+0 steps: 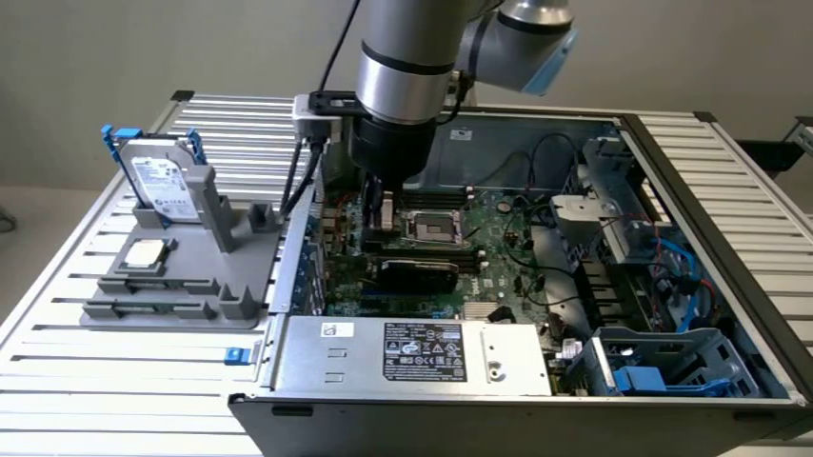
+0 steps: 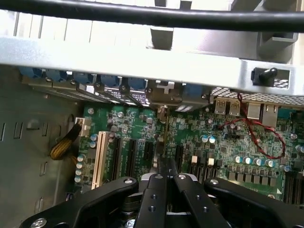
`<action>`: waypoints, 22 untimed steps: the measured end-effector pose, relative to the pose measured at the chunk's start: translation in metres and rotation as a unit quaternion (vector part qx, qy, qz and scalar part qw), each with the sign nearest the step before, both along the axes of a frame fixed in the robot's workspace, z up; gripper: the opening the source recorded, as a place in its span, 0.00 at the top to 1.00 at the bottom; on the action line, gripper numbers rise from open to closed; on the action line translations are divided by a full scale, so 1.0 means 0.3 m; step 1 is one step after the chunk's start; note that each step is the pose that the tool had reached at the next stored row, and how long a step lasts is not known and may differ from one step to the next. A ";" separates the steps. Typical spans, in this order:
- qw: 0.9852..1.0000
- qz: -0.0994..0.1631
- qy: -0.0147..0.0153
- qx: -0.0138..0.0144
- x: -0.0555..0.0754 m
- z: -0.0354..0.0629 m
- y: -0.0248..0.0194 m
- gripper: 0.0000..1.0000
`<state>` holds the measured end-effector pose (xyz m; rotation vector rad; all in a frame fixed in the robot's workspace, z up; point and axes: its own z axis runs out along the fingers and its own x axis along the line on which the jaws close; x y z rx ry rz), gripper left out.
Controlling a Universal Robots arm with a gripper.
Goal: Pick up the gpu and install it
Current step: 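Insert the gpu into the slot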
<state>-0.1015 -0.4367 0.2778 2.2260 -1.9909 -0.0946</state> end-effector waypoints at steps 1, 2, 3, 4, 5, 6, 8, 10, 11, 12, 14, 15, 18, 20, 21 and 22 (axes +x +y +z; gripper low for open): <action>1.000 0.000 0.000 0.000 -0.009 -0.002 0.000 0.89; 1.000 0.000 0.000 0.000 -0.017 -0.004 0.000 0.89; 1.000 0.001 0.000 0.000 -0.024 -0.005 0.000 0.89; 1.000 0.001 0.000 0.000 -0.030 -0.006 0.000 0.89; 1.000 0.001 0.000 -0.001 -0.034 -0.008 0.000 0.89; 1.000 0.001 0.000 -0.001 -0.038 -0.009 0.000 0.89; 1.000 0.002 0.000 -0.001 -0.048 -0.013 0.000 0.89; 1.000 0.002 0.000 -0.001 -0.055 -0.017 0.000 0.89; 1.000 0.002 0.000 -0.001 -0.058 -0.018 0.000 0.89; 1.000 0.002 0.000 -0.001 -0.059 -0.019 0.000 0.89; 1.000 0.002 0.000 -0.001 -0.061 -0.021 0.000 0.89; 1.000 0.003 0.000 -0.001 -0.062 -0.022 0.000 0.89; 1.000 0.003 0.000 -0.001 -0.064 -0.028 0.000 0.89; 1.000 0.003 0.000 -0.001 -0.066 -0.031 0.000 0.89; 1.000 0.003 0.000 -0.001 -0.066 -0.033 0.000 0.89; 1.000 0.003 0.000 -0.001 -0.067 -0.034 0.000 0.89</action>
